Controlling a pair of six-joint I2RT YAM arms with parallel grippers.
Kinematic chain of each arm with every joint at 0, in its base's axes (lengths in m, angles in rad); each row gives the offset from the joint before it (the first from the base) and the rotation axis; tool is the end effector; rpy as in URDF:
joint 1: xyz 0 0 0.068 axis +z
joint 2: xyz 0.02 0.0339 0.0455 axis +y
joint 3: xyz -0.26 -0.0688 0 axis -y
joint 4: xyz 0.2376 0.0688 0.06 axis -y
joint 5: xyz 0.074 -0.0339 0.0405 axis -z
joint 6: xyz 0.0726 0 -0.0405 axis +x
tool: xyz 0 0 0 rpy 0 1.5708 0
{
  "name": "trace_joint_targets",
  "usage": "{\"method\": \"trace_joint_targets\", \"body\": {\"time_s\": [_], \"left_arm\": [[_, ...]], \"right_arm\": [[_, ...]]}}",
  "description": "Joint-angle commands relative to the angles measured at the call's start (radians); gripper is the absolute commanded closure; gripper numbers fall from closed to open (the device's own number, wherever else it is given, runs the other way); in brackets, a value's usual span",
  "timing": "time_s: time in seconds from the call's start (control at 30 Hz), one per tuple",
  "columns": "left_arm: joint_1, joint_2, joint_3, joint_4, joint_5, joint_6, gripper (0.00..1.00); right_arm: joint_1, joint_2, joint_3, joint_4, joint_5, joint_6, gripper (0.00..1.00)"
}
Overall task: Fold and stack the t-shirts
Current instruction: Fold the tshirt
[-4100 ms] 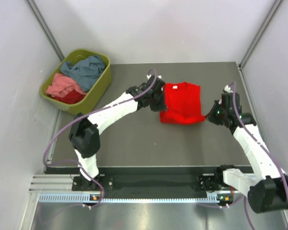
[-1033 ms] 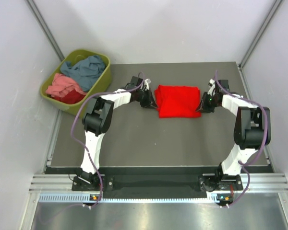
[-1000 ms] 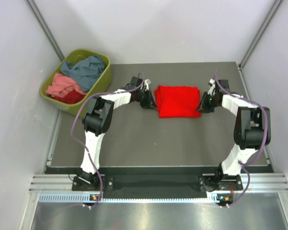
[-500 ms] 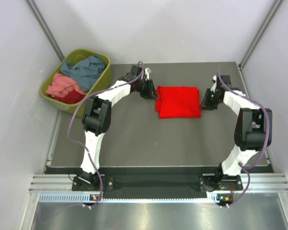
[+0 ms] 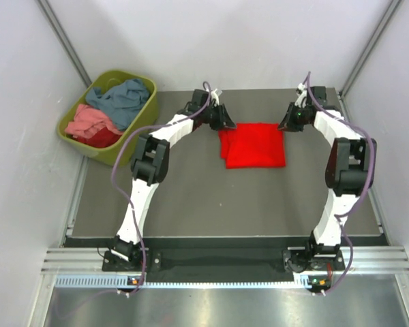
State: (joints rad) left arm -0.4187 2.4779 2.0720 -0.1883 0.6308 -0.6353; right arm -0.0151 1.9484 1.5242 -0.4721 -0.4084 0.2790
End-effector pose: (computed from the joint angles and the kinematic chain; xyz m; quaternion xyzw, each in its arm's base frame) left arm 0.5095 -0.2736 0.1607 0.0539 0.8504 -0.4611 0.2477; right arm 0.4453 0.0221 0.2022 0.0690 0.9239 0.2323 0.2960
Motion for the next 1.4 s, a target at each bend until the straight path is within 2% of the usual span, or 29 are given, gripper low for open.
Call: {"method": "trace_joint_targets", "body": {"time_s": [0.0, 0.2, 0.33, 0.53, 0.67, 0.7, 0.73, 0.87, 1.0, 1.1, 1.23, 1.37], "left_arm": [[0.018, 0.061, 0.112, 0.084, -0.026, -0.007, 0.74], [0.069, 0.150, 0.140, 0.105, -0.147, -0.023, 0.76], [0.078, 0.191, 0.148, 0.150, -0.109, -0.059, 0.76], [0.078, 0.147, 0.148, 0.176, -0.001, -0.127, 0.75], [0.080, 0.024, 0.100, 0.066, -0.014, -0.057, 0.74], [0.080, -0.009, 0.044, 0.037, -0.034, -0.035, 0.74], [0.080, -0.078, 0.007, -0.003, -0.087, 0.004, 0.74], [0.080, -0.218, -0.211, -0.010, -0.140, 0.045, 0.74], [0.078, -0.287, -0.456, 0.100, -0.112, 0.000, 0.75], [0.074, -0.304, -0.571, 0.179, -0.074, -0.049, 0.76], [0.066, -0.283, -0.638, 0.297, -0.013, -0.099, 0.77], [0.058, -0.278, -0.690, 0.406, 0.032, -0.148, 0.77]], "right_arm": [[0.007, 0.107, 0.145, 0.046, -0.067, -0.035, 0.93], [-0.006, 0.308, 0.321, 0.050, -0.044, -0.024, 0.93], [-0.026, 0.386, 0.378, 0.038, -0.030, -0.035, 0.93], [-0.029, 0.344, 0.399, 0.020, -0.035, -0.014, 0.87], [-0.016, 0.226, 0.335, 0.004, 0.002, 0.008, 0.77], [-0.008, 0.195, 0.314, 0.004, 0.041, 0.011, 0.75], [0.007, 0.135, 0.268, 0.003, 0.066, 0.029, 0.70], [0.133, 0.015, 0.153, 0.012, 0.209, 0.069, 0.65], [0.285, -0.045, 0.064, 0.033, 0.400, 0.109, 0.65], [0.391, -0.048, 0.033, 0.053, 0.505, 0.150, 0.65], [0.513, 0.001, 0.053, 0.047, 0.578, 0.181, 0.62], [0.583, 0.073, 0.134, -0.029, 0.664, 0.183, 0.61]]}}
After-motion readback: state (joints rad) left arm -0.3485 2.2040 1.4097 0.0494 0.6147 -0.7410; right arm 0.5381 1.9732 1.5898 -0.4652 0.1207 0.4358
